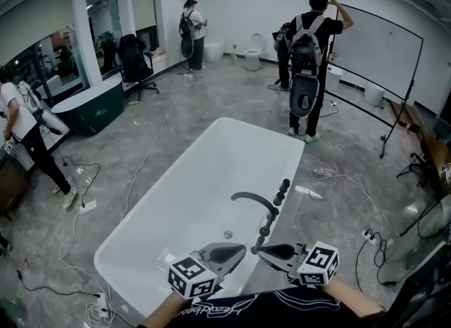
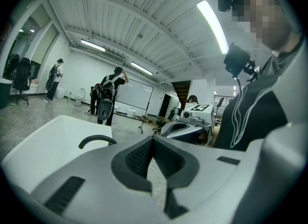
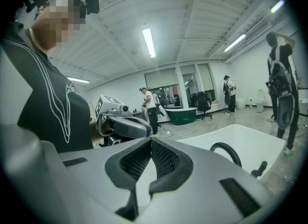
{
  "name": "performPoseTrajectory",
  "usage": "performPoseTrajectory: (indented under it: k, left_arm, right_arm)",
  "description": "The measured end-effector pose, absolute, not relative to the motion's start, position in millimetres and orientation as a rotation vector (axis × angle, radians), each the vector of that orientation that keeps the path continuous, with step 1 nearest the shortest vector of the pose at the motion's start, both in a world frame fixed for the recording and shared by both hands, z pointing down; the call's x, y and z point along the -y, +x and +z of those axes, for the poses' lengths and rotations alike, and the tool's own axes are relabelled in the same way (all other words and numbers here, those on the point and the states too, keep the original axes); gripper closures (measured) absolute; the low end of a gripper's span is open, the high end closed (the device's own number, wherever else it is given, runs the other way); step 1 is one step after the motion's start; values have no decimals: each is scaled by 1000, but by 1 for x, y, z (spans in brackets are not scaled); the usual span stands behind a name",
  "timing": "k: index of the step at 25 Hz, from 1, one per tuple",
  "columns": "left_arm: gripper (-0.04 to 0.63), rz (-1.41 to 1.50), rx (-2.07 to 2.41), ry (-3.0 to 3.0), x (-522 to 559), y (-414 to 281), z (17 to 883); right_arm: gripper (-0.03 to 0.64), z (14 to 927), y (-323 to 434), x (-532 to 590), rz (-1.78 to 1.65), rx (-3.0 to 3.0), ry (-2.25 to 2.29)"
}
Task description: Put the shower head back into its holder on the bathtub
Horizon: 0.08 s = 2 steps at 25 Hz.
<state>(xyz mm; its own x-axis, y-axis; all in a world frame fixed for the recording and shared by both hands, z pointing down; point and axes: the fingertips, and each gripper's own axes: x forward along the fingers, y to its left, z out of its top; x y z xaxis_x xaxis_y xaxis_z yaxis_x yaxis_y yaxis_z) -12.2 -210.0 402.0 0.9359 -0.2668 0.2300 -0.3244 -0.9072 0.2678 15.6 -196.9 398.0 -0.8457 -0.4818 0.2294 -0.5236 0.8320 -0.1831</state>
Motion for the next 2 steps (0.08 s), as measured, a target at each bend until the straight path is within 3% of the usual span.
performPoseTrajectory:
  k: [2]
  left_arm:
    - [591, 266, 436, 2788, 211, -16, 404]
  right_arm:
    - [603, 399, 13, 198, 361, 2833, 792]
